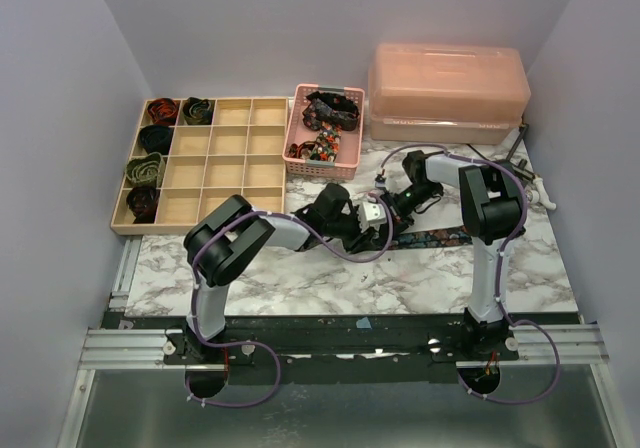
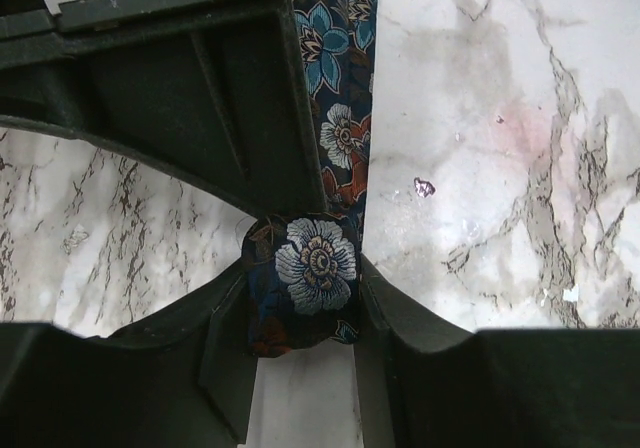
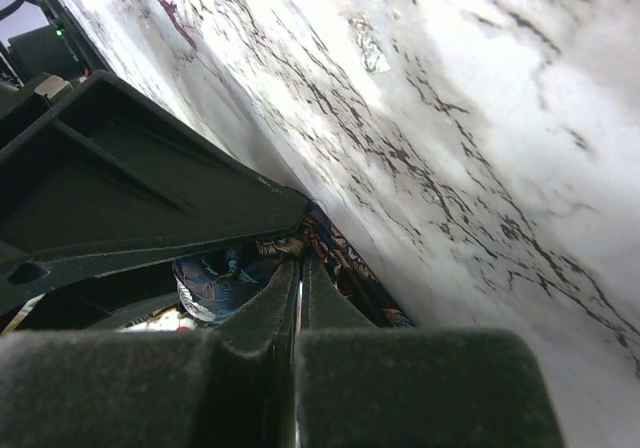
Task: Roll the ties
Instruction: Roll the tie at the center of the board.
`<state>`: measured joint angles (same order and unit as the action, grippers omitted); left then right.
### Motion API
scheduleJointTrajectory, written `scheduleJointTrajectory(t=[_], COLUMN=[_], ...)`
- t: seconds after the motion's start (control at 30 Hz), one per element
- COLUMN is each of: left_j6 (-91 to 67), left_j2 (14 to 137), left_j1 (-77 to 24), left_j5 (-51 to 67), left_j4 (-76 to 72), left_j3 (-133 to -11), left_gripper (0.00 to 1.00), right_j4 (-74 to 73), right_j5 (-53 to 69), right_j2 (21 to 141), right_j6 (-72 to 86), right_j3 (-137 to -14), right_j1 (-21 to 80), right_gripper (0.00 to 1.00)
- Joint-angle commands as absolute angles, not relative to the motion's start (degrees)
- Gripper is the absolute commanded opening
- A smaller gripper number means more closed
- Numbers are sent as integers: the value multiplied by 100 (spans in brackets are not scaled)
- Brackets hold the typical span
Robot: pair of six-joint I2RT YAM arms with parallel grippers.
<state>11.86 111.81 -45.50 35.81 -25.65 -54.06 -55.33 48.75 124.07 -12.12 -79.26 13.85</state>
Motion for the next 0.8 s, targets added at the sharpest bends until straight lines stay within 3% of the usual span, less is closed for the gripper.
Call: scheduleJointTrajectory(t=[0.0, 0.1, 0.3, 0.5, 0.77], left_j6=[1274, 1307, 1658, 2038, 2162], left_j2=[11429, 11563, 11696, 11628, 11770], left_j1=[-4815, -4890, -4915, -4920, -4922], left_j5=[3347, 3251, 2635, 2285, 2053], left_j4=[-2532, -2168, -1178, 149, 956], left_j3=[-5596, -5780, -5852, -5888, -6171], left_gripper=[39, 40, 26, 12, 11], right_j4=[-4696, -4705, -4842, -5641, -6563], right_j5=[3839, 3879, 4133, 4499, 5390], right_j2=[12801, 12812, 12644, 12306, 11701], right_j6=[-1461, -1429, -1365, -1423, -1755], right_j3=[-7727, -7724, -7787, -8211, -8105], right_j1=[1386, 1388, 1382, 958, 553], right_gripper=[1, 1, 2, 35, 47])
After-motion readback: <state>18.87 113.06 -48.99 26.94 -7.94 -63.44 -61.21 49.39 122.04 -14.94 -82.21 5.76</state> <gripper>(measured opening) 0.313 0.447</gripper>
